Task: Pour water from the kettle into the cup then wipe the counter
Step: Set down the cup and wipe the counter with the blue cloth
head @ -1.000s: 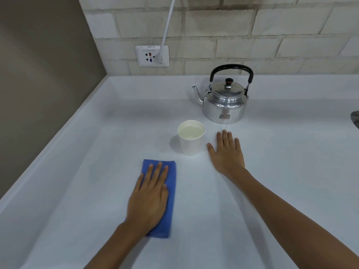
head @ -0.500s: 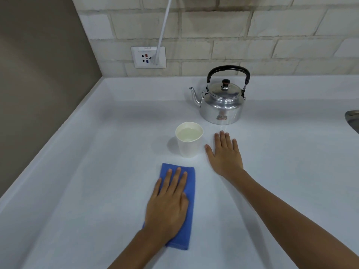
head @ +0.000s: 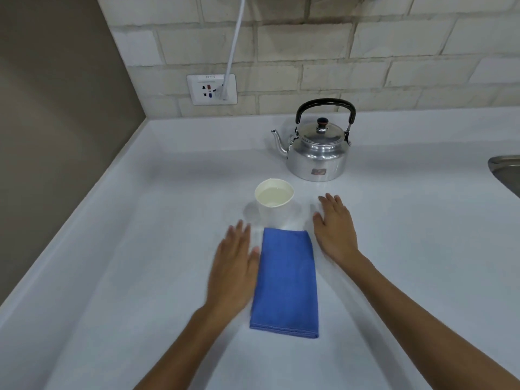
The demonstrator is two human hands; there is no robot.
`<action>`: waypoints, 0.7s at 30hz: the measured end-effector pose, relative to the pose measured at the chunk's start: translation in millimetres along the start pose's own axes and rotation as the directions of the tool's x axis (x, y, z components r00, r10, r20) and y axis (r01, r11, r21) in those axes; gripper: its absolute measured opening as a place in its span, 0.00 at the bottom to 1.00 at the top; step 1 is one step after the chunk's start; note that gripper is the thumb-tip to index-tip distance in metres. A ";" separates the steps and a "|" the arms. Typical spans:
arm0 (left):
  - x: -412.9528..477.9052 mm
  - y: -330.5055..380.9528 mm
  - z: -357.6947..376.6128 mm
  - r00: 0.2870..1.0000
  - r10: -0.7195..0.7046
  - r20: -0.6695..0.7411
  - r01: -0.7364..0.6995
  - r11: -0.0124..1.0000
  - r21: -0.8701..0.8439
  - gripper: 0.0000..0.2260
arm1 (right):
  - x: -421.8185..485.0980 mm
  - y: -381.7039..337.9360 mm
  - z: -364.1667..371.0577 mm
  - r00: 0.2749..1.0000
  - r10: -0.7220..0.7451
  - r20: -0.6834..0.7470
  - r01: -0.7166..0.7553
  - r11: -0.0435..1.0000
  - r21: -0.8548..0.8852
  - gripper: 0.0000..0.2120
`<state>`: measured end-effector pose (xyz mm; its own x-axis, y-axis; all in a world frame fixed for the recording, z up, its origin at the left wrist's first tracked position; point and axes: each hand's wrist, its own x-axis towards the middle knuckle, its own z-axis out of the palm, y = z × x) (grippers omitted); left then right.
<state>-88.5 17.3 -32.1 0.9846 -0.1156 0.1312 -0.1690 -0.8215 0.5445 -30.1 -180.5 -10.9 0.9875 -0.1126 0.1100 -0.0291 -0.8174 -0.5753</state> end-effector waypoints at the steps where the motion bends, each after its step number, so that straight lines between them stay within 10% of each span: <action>1: 3.3 -12.0 -6.4 0.999 -0.035 -0.022 0.035 0.999 0.040 0.22 | -14.1 -8.1 -1.3 1.000 -0.021 0.001 0.021 1.000 0.008 0.23; 17: 6.4 -40.9 4.6 0.998 -0.065 -0.023 0.069 0.940 0.335 0.24 | -105.5 7.7 28.3 0.956 -0.231 0.178 0.271 0.930 -0.247 0.34; 21: 6.7 -37.4 7.1 0.997 -0.067 -0.036 0.075 0.936 0.344 0.24 | -74.2 54.7 -12.7 0.989 -0.069 0.130 0.110 0.933 -0.342 0.32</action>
<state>-75.2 43.3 -57.4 0.9914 -0.0402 0.1244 -0.0687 -0.9696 0.2348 -107.0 -224.0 -40.2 0.9989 0.0188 0.0436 0.0290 -0.9684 -0.2479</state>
